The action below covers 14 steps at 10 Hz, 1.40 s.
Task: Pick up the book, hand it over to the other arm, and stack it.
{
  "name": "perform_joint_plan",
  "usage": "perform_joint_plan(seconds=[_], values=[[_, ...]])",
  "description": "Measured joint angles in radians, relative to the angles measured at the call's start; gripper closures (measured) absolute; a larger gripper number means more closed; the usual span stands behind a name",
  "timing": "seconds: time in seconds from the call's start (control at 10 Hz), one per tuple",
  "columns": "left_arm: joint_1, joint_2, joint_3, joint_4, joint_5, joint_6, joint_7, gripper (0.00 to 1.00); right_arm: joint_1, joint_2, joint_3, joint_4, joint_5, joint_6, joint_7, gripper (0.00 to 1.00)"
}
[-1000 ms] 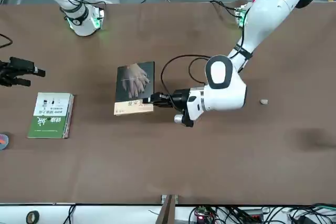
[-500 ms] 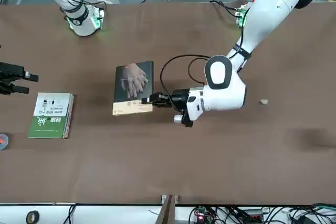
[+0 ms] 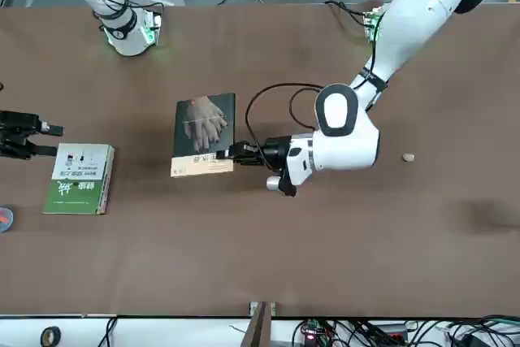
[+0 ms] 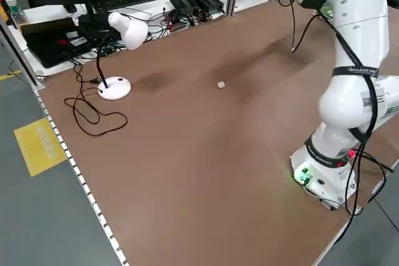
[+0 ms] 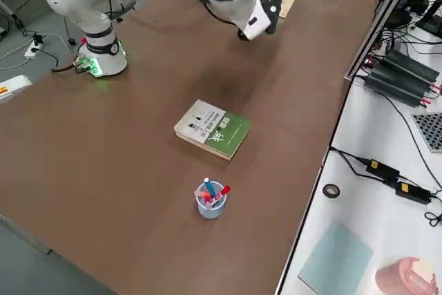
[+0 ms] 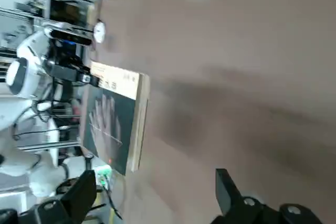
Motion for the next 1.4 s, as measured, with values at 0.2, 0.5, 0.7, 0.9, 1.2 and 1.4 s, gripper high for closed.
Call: perform_joint_plan(seconds=[0.2,0.5,0.7,0.9,1.2,1.4], values=[[-0.003,0.000,0.000,0.000,0.000,0.003,0.000,0.98,0.000,0.036,-0.003,-0.022,0.080,0.000,-0.044,0.00],[-0.022,0.001,0.000,0.001,0.000,0.033,0.000,0.98,0.001,0.073,-0.003,-0.098,0.224,0.001,-0.077,0.00],[-0.043,0.003,0.000,0.001,0.000,0.064,0.000,0.98,0.001,0.082,-0.007,-0.153,0.288,0.015,-0.079,0.00],[-0.061,0.007,0.000,0.001,-0.001,0.089,0.000,0.98,0.001,0.085,-0.012,-0.213,0.335,0.044,-0.078,0.00],[-0.074,0.011,0.000,0.001,-0.001,0.103,0.000,0.98,0.001,0.087,-0.014,-0.298,0.396,0.079,-0.077,0.00],[-0.074,0.011,0.000,0.002,-0.001,0.105,0.000,0.98,0.006,0.087,-0.013,-0.338,0.453,0.087,-0.069,0.00]])
